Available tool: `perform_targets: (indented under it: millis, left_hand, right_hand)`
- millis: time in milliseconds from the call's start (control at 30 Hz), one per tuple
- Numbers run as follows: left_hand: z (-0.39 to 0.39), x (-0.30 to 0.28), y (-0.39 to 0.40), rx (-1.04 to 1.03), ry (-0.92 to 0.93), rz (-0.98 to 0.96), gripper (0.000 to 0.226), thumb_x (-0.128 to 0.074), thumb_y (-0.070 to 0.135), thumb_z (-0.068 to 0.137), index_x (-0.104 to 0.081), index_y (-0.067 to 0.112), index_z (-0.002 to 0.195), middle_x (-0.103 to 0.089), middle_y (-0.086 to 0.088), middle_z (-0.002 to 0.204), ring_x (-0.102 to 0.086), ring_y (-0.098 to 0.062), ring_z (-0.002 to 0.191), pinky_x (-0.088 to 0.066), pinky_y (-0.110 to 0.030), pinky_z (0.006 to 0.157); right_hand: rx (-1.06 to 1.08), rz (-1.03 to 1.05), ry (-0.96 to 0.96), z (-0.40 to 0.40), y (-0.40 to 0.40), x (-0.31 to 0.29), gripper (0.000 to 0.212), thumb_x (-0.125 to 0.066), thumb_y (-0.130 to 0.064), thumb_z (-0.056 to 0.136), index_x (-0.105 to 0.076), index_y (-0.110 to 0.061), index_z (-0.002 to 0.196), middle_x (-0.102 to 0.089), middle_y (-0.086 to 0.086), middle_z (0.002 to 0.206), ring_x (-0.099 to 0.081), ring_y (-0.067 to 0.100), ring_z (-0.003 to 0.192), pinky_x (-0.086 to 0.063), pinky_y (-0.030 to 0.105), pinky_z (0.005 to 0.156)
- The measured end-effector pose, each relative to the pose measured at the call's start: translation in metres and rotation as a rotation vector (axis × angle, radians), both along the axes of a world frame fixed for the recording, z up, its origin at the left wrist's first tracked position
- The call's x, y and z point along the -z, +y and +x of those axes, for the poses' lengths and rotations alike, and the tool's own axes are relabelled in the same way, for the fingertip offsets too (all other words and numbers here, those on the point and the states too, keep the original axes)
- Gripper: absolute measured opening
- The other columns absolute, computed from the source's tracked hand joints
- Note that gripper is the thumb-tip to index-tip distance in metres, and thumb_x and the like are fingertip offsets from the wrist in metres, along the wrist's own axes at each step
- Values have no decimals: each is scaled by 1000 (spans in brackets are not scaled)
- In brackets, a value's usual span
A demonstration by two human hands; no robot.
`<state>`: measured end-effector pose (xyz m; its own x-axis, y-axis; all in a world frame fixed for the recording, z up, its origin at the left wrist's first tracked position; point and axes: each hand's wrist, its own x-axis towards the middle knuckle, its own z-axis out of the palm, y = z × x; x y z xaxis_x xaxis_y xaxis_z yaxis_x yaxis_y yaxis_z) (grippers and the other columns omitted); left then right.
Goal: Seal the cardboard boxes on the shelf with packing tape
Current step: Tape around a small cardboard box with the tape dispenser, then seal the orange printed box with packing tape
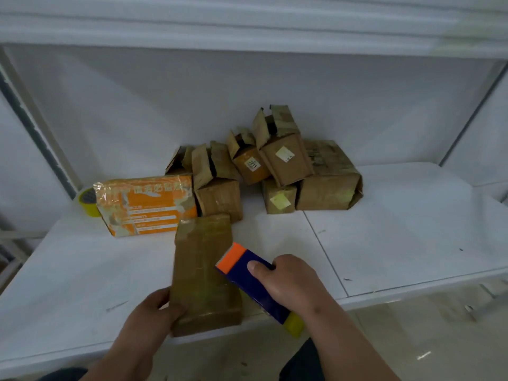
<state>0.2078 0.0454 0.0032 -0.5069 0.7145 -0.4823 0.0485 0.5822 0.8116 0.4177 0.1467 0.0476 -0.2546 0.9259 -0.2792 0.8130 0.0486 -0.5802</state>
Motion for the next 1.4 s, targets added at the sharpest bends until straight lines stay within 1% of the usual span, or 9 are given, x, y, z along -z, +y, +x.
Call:
perform_targets:
  millis: [67, 167, 533, 700, 1000, 1133, 1200, 1300, 1400]
  left_hand:
    - [14, -6, 5, -2, -51, 31, 37, -68, 31, 89, -58, 31, 125, -68, 2, 116, -64, -22, 99, -49, -46, 91]
    - [36, -18, 16, -3, -156, 42, 34, -58, 27, 97, -48, 33, 129, -66, 0, 112, -63, -23, 95, -49, -44, 84]
    - [95, -44, 34, 173, -318, 59, 26, -69, 24, 88, -65, 30, 112, -73, -6, 104, -67, -32, 99, -58, -45, 75]
    - [139, -51, 82, 295, -317, 95, 37, -71, 31, 85, -62, 28, 121, -72, -1, 111, -68, -25, 102, -59, -45, 82]
    - [247, -40, 186, 548, -381, 21, 54, -70, 31, 89, -52, 25, 140, -62, -2, 126, -62, -20, 105, -60, -35, 76]
    - [290, -36, 229, 337, -488, 134, 42, -62, 24, 95, -53, 17, 135, -55, -5, 134, -58, -13, 90, -54, -38, 94]
    - [308, -40, 251, 244, -563, 193, 51, -59, 20, 97, -42, 20, 145, -47, -1, 140, -56, -18, 101, -43, -36, 106]
    - [319, -42, 262, 392, -524, 201, 57, -55, 18, 99, -32, 27, 150, -47, 7, 133, -48, -15, 114, -39, -30, 100]
    - [299, -32, 250, 540, -284, 188, 56, -58, 30, 97, -37, 31, 148, -43, 6, 146, -46, -11, 119, -38, -26, 99]
  right_hand:
    - [-7, -10, 7, 8, 5, -3, 48, -45, -66, 87, -53, -19, 79, -57, -3, 71, -57, 13, 64, -40, 23, 55]
    - [14, 9, 2, 22, 11, -5, 51, -46, -67, 86, -56, -17, 88, -58, -2, 75, -60, 15, 70, -42, 24, 57]
    - [283, 128, 167, 118, 42, -29, 53, -45, -61, 91, -57, -15, 68, -63, 3, 65, -61, 18, 60, -39, 26, 54]
    - [420, 276, 102, 157, 50, -28, 54, -40, -60, 93, -54, -14, 69, -60, 4, 64, -57, 16, 58, -36, 25, 51]
    - [635, 443, 33, 243, 69, -19, 49, -43, -55, 93, -51, -13, 67, -56, 3, 61, -54, 17, 57, -34, 26, 50]
    - [699, 447, 52, 267, 81, -16, 51, -42, -55, 93, -53, -11, 69, -58, 5, 63, -56, 20, 59, -39, 29, 53]
    - [728, 443, 72, 272, 89, -14, 51, -41, -56, 93, -54, -11, 70, -59, 5, 65, -57, 20, 60, -40, 30, 54]
    - [742, 437, 88, 271, 94, -11, 50, -42, -56, 93, -54, -13, 70, -60, 4, 64, -58, 19, 61, -41, 29, 54]
    - [707, 412, 123, 263, 94, -8, 49, -44, -56, 92, -56, -14, 70, -61, 3, 63, -59, 19, 60, -41, 29, 54]
